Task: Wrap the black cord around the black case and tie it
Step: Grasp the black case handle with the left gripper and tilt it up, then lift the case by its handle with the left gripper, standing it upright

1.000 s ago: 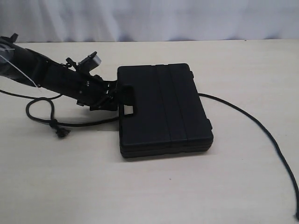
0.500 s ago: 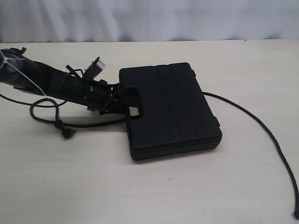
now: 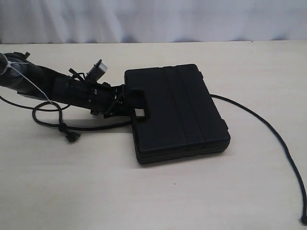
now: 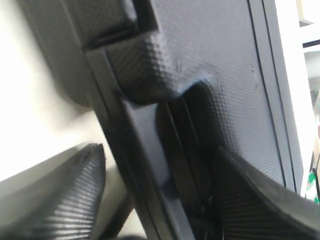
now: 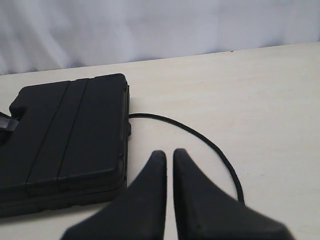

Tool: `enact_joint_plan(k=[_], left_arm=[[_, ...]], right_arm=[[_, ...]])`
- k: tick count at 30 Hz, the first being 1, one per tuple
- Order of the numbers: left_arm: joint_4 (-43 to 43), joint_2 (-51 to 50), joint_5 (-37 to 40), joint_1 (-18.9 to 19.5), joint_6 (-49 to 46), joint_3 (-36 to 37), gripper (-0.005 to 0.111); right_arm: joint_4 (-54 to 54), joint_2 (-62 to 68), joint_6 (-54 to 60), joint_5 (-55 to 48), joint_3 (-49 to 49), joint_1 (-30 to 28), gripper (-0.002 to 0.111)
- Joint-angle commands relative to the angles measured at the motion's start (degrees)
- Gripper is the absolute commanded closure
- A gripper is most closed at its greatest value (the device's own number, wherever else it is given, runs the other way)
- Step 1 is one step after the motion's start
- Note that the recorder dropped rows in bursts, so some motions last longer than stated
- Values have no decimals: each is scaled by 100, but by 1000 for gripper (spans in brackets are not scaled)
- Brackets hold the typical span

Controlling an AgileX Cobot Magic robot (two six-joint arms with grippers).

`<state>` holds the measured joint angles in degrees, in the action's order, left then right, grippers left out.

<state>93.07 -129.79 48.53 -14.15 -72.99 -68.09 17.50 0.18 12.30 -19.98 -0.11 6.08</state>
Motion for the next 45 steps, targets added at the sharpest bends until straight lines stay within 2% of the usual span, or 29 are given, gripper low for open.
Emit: enact_joint_plan(k=[1,6,7,13,20,39,45], left_arm=[[-23,-58,100,-69,-61,3,64],[14,-58,195,-69,-61,3,106],[93,-58,266,-55,-72,3,107],[524,-15,865,40,-72,-8,107],[441,400,935,41,11,-8,107],[-808,2213,-113,-3,1007,-8,107],[-1078,2445,-460,-302,1051,-8,107]], right_arm=[[2,-18,-27,36,11,-1,104],[2,-18,-27,36,11,-1,104],[2,-18,-27,36,11,-1,104],[2,-18,-27,36,11,-1,104],[2,-18,-27,36,11,-1,104],[2,-18,-27,36,11,-1,104],[2,-18,-27,36,11,-1,104]])
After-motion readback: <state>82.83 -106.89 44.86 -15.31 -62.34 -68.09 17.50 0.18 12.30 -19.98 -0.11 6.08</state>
